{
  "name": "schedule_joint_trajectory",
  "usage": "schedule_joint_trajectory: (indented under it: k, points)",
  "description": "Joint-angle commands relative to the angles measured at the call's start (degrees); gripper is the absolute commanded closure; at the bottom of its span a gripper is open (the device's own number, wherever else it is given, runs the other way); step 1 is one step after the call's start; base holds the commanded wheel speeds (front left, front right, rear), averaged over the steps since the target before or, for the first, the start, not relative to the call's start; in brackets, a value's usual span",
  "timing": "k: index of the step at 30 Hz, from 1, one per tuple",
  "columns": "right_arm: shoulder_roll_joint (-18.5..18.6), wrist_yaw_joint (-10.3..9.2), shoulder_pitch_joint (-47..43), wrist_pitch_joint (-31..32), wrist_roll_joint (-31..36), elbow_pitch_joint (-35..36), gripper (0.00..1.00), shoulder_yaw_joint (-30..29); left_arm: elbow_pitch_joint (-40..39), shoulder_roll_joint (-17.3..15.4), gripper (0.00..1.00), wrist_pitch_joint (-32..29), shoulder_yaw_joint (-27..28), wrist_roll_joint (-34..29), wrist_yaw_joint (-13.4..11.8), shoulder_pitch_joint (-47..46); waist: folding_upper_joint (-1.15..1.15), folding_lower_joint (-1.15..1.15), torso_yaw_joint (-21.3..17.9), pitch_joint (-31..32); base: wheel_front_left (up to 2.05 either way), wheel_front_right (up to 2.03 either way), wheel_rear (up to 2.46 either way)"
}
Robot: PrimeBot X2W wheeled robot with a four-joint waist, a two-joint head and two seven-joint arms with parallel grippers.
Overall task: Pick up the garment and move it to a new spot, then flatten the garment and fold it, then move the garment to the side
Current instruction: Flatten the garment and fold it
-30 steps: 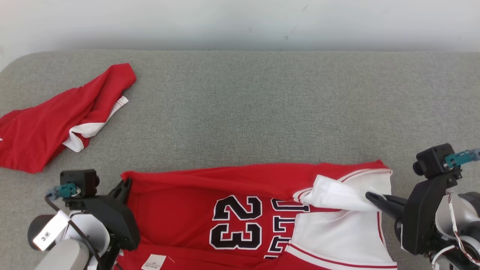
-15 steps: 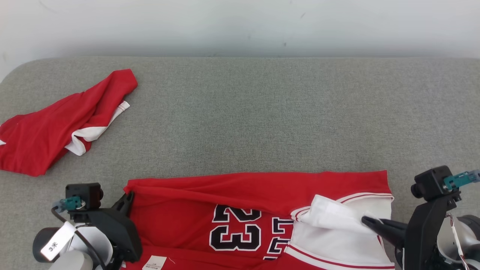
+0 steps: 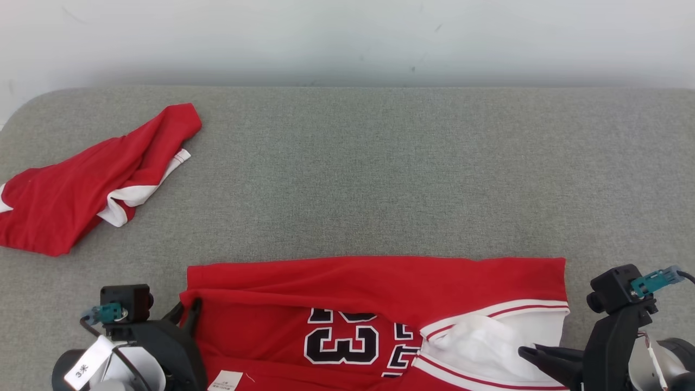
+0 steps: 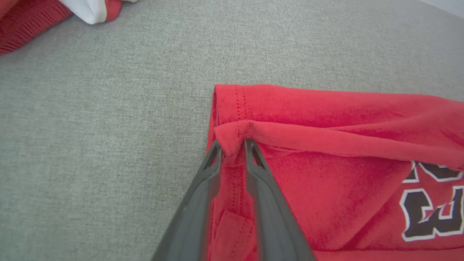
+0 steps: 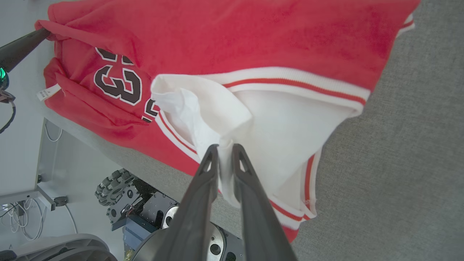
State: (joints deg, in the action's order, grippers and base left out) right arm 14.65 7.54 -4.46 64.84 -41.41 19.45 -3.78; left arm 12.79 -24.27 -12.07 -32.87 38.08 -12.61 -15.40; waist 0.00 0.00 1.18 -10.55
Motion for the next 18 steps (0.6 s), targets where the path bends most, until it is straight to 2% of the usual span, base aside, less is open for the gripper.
schedule_joint_trajectory:
  k: [1, 2, 3, 10, 18]
  points:
    - [0.31, -0.1, -0.34, 0.15, -0.19, 0.14, 0.44, -0.54, 0.36, -0.52, 0.0, -0.08, -0.07, 0.59, -0.28, 1.24, 0.0, 0.0, 0.08, 0.17, 0.0, 0.0, 0.0]
    - [0.36, -0.1, -0.62, 0.3, 0.1, -0.04, 0.37, -0.81, 0.41, -0.56, 0.0, -0.21, -0.04, 0.71, -0.42, 1.42, 0.0, 0.0, 0.09, 0.28, 0.0, 0.0, 0.0]
    - [0.32, -0.1, -0.9, 0.52, 0.48, -0.34, 0.0, -1.2, 0.49, -0.72, 0.0, -0.36, 0.0, 0.77, -0.53, 1.49, 0.0, 0.0, 0.1, 0.4, 0.0, 0.0, 0.0]
    - [-0.06, -0.09, -1.71, -0.48, 2.02, -0.57, 0.0, -3.16, 0.84, -2.0, 0.0, 0.07, 1.14, 0.98, -2.57, 3.57, 0.0, 0.0, 0.16, 1.81, 0.0, 0.0, 0.0]
    - [-1.51, -0.09, -3.38, -6.49, 4.07, 0.22, 0.0, -6.41, -1.44, -2.23, 0.0, 4.48, 3.05, 0.56, -4.63, 6.04, 0.0, 0.0, 0.81, 4.12, 0.0, 0.0, 0.0]
